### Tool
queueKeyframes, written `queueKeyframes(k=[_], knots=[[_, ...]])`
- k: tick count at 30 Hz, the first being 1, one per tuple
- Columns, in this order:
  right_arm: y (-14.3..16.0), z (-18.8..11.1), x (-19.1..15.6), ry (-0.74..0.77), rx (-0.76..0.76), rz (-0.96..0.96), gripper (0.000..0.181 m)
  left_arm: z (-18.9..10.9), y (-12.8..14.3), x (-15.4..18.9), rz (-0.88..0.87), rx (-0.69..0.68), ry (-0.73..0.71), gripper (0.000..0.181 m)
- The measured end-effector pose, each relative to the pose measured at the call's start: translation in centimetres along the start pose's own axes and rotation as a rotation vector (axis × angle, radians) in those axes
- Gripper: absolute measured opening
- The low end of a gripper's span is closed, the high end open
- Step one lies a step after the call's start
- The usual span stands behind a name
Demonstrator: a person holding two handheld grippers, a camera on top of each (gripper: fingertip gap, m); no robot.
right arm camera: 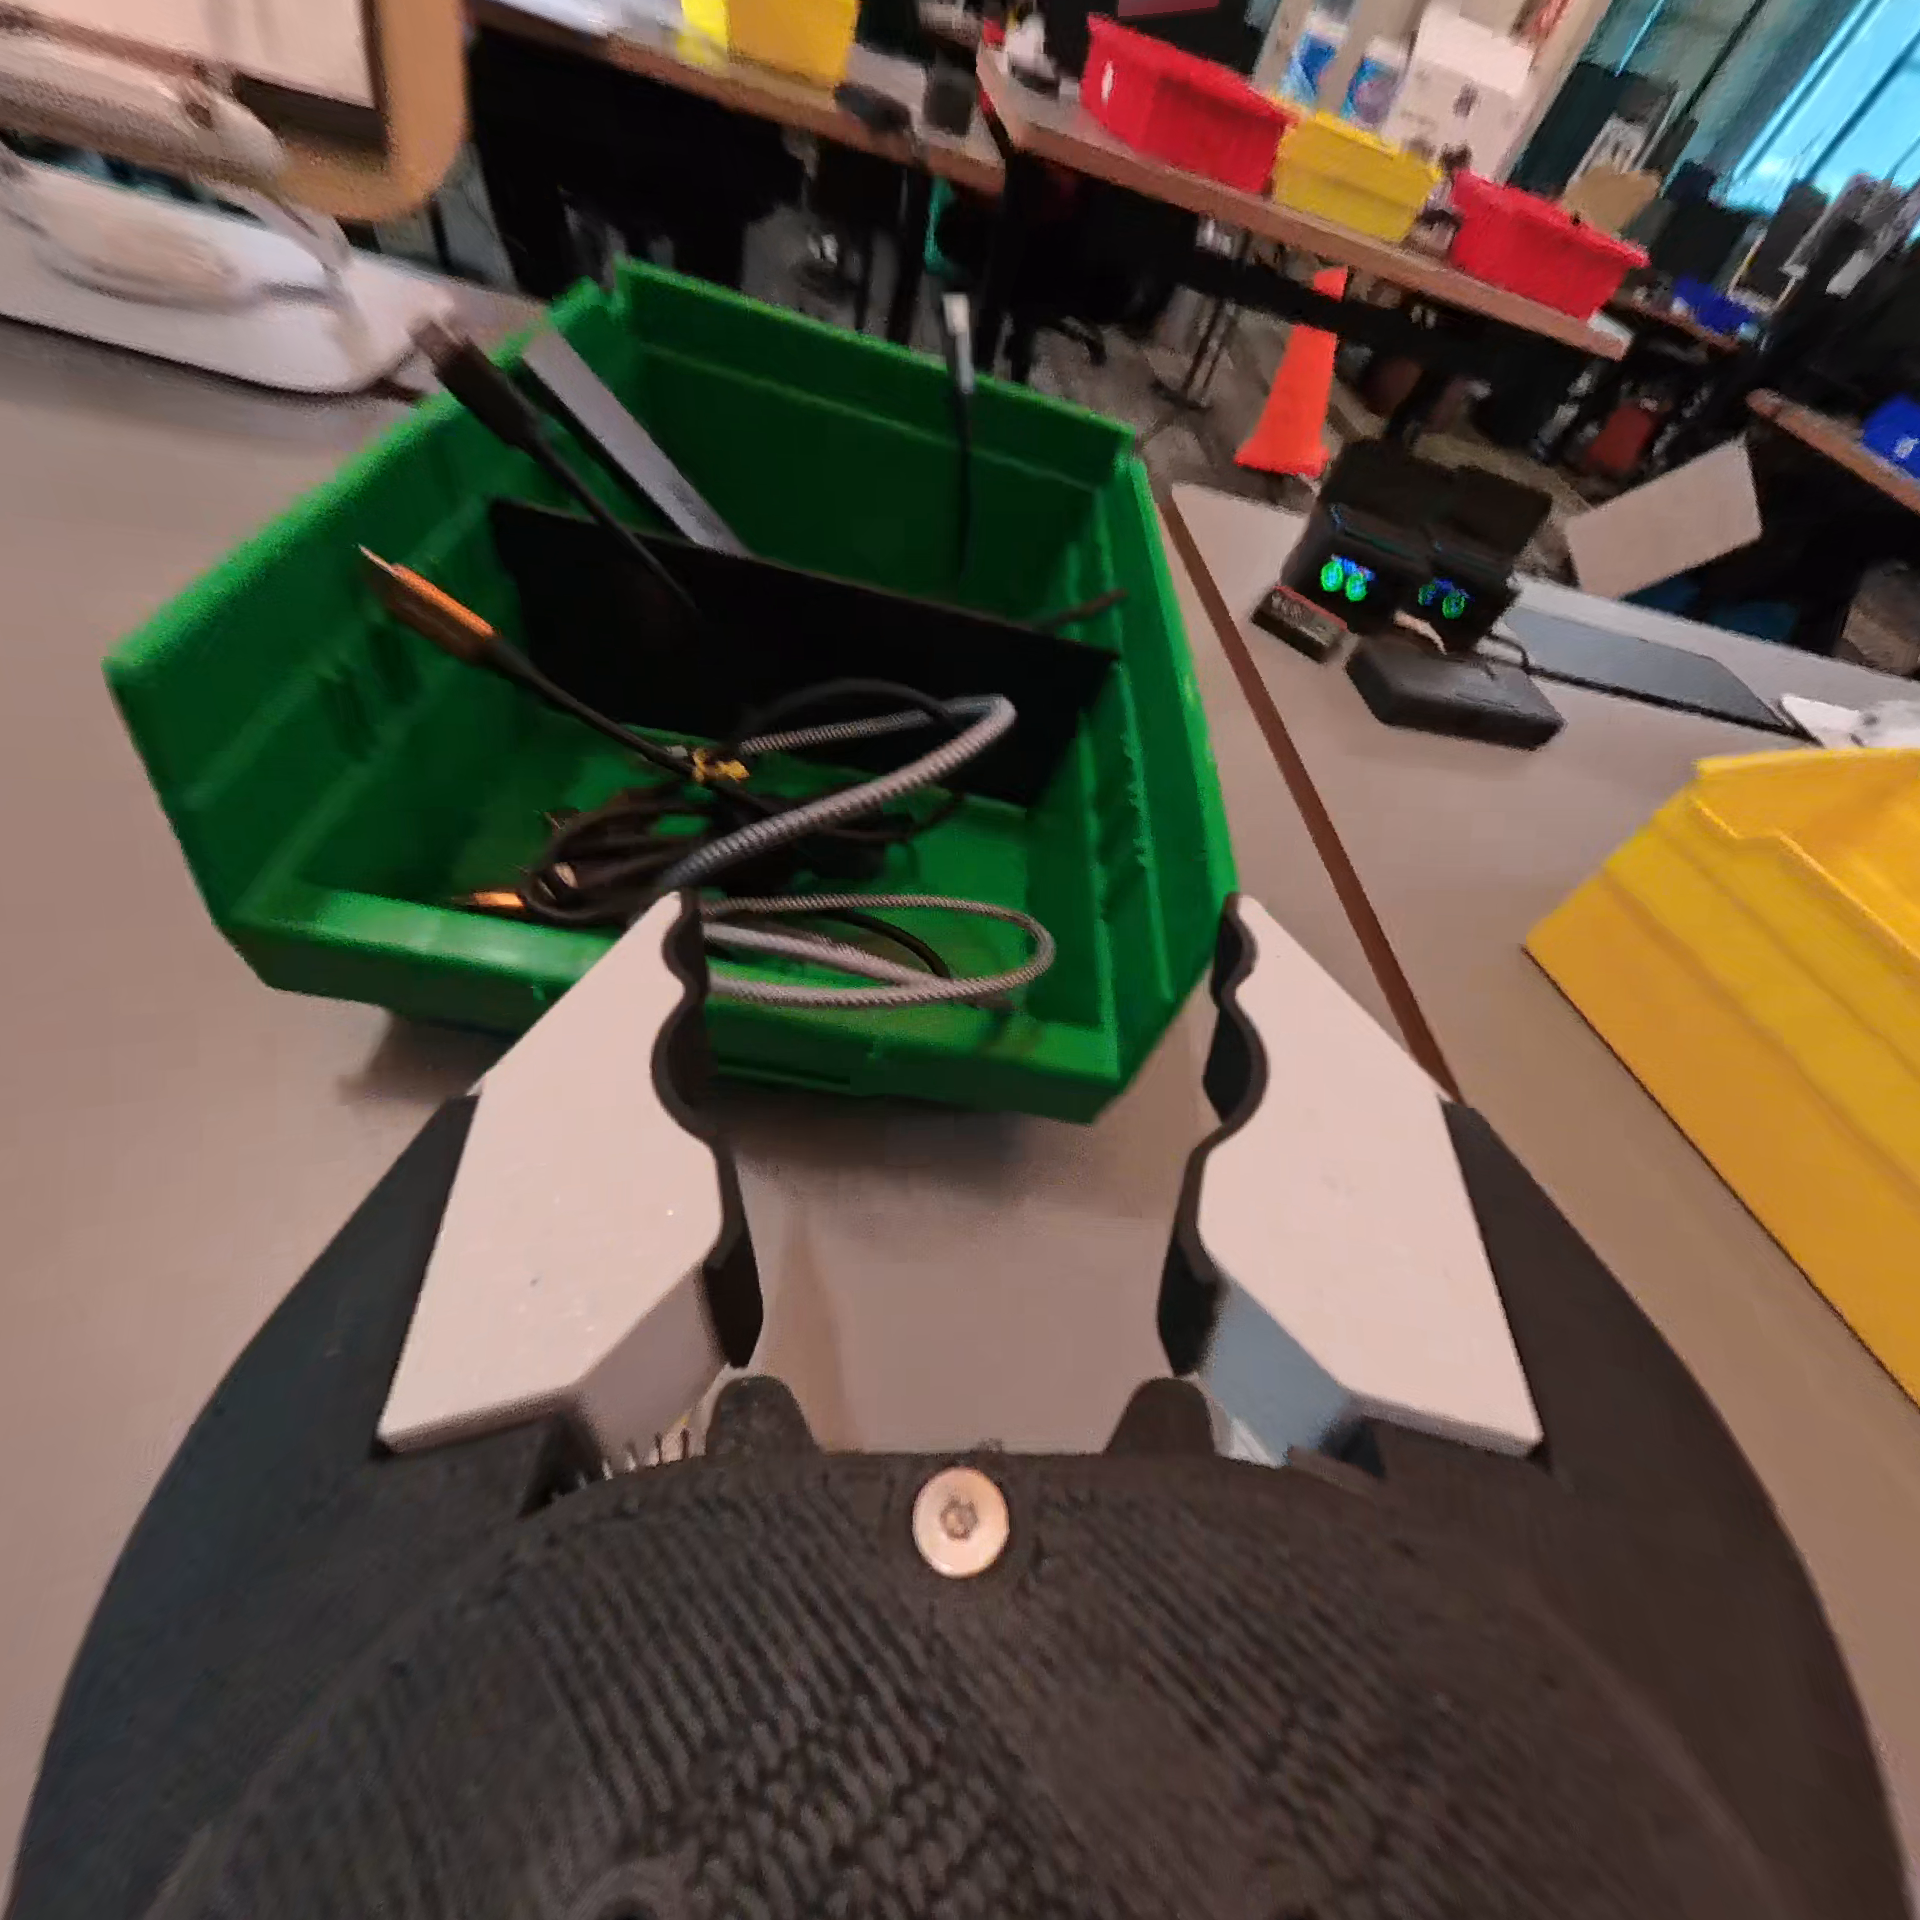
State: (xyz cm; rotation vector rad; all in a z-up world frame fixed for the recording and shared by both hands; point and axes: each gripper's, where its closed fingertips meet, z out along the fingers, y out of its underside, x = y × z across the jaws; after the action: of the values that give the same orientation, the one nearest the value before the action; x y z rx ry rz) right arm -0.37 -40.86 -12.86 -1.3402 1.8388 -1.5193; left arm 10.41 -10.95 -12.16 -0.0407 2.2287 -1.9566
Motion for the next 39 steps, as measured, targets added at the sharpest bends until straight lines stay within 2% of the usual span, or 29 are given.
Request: queueKeyframes(k=[2,5,8,11,17,20,23,26,27,29,30,31,33,39], knots=[[0.7,-0.5,1.3,0.009,-0.042,-0.005,0.105,0.9,0.0,1.7,0.016,-0.038,0.018,0.062],[0.6,-1.1,1.8,-0.014,-0.012,0.037,0.103,2.9,0.7,3.9,0.02,-0.131,0.006,0.063],[0.4,-1.8,1.9,-0.055,-0.016,0.054,0.104,6.6,1.2,5.0,-0.027,-0.207,-0.04,0.074],[-1.3,-3.2,1.9,-0.083,0.065,0.1,0.1,10.6,-0.5,7.1,-0.119,-0.195,0.008,0.082],[-4.1,-5.2,1.8,-0.121,0.182,0.166,0.094,17.1,-1.5,5.5,-0.025,-0.278,-0.204,0.088],[-4.3,-5.3,1.4,-0.129,0.183,0.152,0.094,19.0,-1.1,3.4,0.036,-0.291,-0.326,0.076],[-4.2,-5.0,0.6,-0.149,0.172,0.132,0.094,20.4,0.6,2.9,-0.001,-0.337,-0.327,0.077],[-4.1,-4.7,0.0,-0.161,0.16,0.112,0.094,21.0,2.0,1.9,-0.01,-0.378,-0.339,0.071],[-4.0,-4.6,-0.2,-0.165,0.157,0.108,0.094,21.0,2.0,1.5,0.003,-0.371,-0.329,0.064],[-3.9,-4.6,-0.3,-0.169,0.151,0.101,0.094,20.3,2.2,0.1,0.08,-0.382,-0.35,0.042],[-3.9,-4.7,-0.4,-0.172,0.15,0.094,0.094,19.8,2.2,-0.7,0.142,-0.378,-0.36,0.017],[-4.0,-4.8,-0.3,-0.171,0.15,0.088,0.094,19.3,2.3,-1.8,0.196,-0.368,-0.376,0.012],[-4.1,-5.0,0.0,-0.165,0.157,0.09,0.093,18.2,2.5,-3.4,0.236,-0.326,-0.366,0.011],[-4.5,-5.1,-0.8,-0.198,0.17,0.113,0.091,13.5,3.4,-5.5,0.035,-0.259,-0.278,0.005]])
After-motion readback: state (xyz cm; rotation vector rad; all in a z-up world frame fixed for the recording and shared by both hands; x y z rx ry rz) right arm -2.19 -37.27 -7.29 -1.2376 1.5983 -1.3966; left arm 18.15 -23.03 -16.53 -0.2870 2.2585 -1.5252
